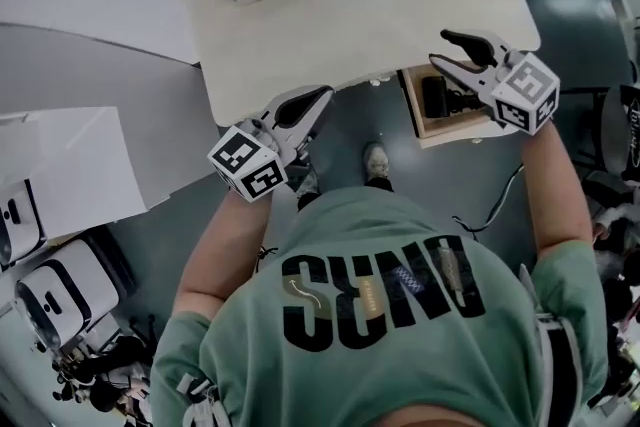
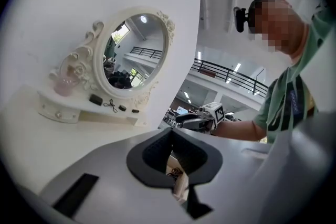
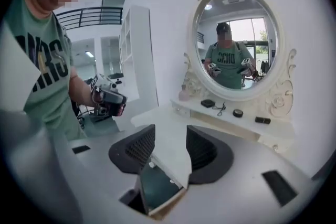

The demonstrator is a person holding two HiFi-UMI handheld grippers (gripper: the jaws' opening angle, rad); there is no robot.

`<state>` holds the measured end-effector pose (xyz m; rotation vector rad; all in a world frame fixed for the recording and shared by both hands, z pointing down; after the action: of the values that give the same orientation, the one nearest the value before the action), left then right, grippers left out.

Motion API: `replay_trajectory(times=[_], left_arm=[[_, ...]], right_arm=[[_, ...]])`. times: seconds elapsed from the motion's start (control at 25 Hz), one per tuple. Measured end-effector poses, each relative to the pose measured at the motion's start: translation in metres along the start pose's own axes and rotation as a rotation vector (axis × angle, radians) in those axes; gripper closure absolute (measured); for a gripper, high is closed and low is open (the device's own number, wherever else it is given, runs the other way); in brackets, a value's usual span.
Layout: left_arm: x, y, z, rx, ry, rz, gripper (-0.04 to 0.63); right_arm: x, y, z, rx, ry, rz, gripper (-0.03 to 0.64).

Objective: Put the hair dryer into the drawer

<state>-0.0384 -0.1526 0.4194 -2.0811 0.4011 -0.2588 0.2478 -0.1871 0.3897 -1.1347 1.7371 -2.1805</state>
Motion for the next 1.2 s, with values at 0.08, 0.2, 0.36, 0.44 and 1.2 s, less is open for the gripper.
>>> replay_trajectory(times=[0.08,0.2,0.36,0.44,1.2], left_arm=[[-0.024,0.023,-0.002,0.039,0.036,0.027,0.586],[-0.063,0.049,0.001,0.083,0.085,0.061,0.586],[-0.114,0.072,0.006,0.115,0.155,0.103,0.586],[-0.134,0.078,0.006,0.124,0.187,0.129,0.586],[-0.217,0.093,0.009,0.116,0.362,0.281,0.586]], right_arm=[[0.007,0.032,-0.01,0.024,-0.011,0.068,0.45],[0.018,0.069,-0.036,0.055,-0.02,0.135,0.478],[0.036,0.097,-0.074,0.034,-0.029,0.175,0.521],[0.048,0.104,-0.087,0.035,-0.042,0.197,0.557],[0.101,0.109,-0.133,0.153,0.002,0.248,0.623]])
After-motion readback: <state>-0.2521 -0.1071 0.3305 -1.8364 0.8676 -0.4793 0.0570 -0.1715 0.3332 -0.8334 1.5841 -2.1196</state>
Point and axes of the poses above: the fingertips, and each gripper's own axes: x forward along the fingers, z to its right, y out of its top, the point moved 7 cm from there along -x, backward along the fingers, and after that the axes turned 1 degree about z, right-handed, at the moved point
